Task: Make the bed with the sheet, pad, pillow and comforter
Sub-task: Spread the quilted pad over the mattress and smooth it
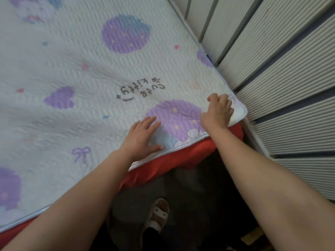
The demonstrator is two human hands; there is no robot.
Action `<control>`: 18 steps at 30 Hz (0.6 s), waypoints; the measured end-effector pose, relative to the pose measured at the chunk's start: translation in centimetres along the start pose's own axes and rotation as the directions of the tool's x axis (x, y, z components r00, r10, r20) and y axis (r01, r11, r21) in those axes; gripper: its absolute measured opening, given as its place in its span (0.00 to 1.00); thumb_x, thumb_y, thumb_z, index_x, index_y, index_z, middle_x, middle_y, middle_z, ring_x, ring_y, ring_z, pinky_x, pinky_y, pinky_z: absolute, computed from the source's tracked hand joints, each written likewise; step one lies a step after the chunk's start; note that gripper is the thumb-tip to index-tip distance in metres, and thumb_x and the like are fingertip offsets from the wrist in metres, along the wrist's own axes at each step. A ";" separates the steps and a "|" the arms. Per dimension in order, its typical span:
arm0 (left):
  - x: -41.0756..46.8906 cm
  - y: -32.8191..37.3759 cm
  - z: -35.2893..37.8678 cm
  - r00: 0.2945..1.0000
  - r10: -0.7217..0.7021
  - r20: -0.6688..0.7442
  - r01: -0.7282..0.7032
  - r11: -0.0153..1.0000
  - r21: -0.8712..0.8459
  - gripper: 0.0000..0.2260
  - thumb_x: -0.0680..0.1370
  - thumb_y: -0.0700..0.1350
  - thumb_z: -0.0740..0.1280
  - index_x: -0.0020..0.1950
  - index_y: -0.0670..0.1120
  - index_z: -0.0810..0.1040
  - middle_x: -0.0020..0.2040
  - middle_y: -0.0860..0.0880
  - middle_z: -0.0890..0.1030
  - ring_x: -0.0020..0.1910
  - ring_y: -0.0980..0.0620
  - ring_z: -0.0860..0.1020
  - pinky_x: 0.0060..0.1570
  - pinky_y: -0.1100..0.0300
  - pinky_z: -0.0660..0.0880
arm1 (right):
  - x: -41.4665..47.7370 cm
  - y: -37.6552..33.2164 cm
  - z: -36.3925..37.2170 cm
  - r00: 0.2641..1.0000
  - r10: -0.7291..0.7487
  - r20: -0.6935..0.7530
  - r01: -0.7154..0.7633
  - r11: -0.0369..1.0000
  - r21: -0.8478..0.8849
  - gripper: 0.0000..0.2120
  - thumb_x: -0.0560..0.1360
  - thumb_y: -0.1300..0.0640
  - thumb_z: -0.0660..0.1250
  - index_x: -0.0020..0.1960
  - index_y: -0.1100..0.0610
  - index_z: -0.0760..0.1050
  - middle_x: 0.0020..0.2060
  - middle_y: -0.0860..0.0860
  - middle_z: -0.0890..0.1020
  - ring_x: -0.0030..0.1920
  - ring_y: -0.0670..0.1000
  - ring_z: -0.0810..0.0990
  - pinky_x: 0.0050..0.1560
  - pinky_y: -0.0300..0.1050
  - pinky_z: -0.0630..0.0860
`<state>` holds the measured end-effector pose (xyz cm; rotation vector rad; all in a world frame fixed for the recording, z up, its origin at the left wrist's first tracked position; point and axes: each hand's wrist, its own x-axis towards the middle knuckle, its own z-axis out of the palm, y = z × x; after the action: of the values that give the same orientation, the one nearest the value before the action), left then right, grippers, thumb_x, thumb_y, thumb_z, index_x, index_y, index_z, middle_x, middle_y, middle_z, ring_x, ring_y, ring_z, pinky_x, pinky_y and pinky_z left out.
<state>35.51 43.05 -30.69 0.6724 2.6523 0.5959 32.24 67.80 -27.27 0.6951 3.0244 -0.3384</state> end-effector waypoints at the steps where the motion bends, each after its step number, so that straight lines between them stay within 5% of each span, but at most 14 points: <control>1: -0.3 -0.5 -0.1 1.000 -0.017 -0.011 0.017 1.000 0.009 0.37 0.72 0.59 0.70 0.76 0.48 0.61 0.77 0.47 0.58 0.77 0.47 0.54 0.73 0.50 0.52 | -0.4 -0.8 0.1 0.994 -0.087 0.060 0.085 0.995 0.046 0.20 0.68 0.64 0.67 0.59 0.55 0.71 0.59 0.57 0.70 0.61 0.59 0.68 0.58 0.52 0.66; 5: -3.6 -3.7 -1.7 0.991 -0.112 -0.067 0.112 0.994 -0.009 0.32 0.70 0.56 0.73 0.70 0.43 0.71 0.71 0.41 0.69 0.71 0.40 0.66 0.66 0.42 0.67 | -2.9 -5.1 0.6 0.841 -0.505 0.194 0.467 0.859 0.210 0.17 0.67 0.62 0.69 0.56 0.56 0.75 0.54 0.56 0.74 0.57 0.58 0.72 0.55 0.50 0.67; 8: -8.4 -6.6 -3.1 0.958 -0.267 -0.107 0.263 0.964 -0.044 0.31 0.67 0.50 0.77 0.67 0.43 0.74 0.70 0.41 0.70 0.68 0.40 0.69 0.66 0.47 0.67 | -6.4 -8.8 1.5 0.646 -0.714 0.270 0.653 0.700 0.289 0.15 0.67 0.60 0.71 0.53 0.56 0.76 0.51 0.56 0.75 0.56 0.58 0.73 0.55 0.52 0.68; 14: -17.1 -10.5 -2.9 0.921 -0.389 0.024 0.390 0.921 -0.028 0.34 0.58 0.60 0.76 0.61 0.46 0.77 0.65 0.46 0.72 0.65 0.43 0.70 0.61 0.49 0.71 | -13.7 -13.2 4.1 0.335 -0.815 0.474 0.851 0.477 0.219 0.22 0.66 0.52 0.73 0.58 0.53 0.72 0.55 0.52 0.73 0.58 0.55 0.71 0.55 0.50 0.66; 18: -20.9 -10.8 -2.5 0.906 -0.408 0.112 0.392 0.909 0.138 0.26 0.65 0.51 0.75 0.60 0.49 0.72 0.61 0.49 0.69 0.59 0.47 0.69 0.53 0.53 0.72 | -17.2 -14.6 5.4 0.291 -0.792 0.537 0.921 0.384 0.068 0.25 0.67 0.52 0.72 0.61 0.54 0.68 0.57 0.53 0.71 0.58 0.55 0.70 0.54 0.50 0.65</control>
<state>47.81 22.91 -29.05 0.1710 2.5956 0.2726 41.19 46.44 -28.37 -1.0362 2.4875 -0.0648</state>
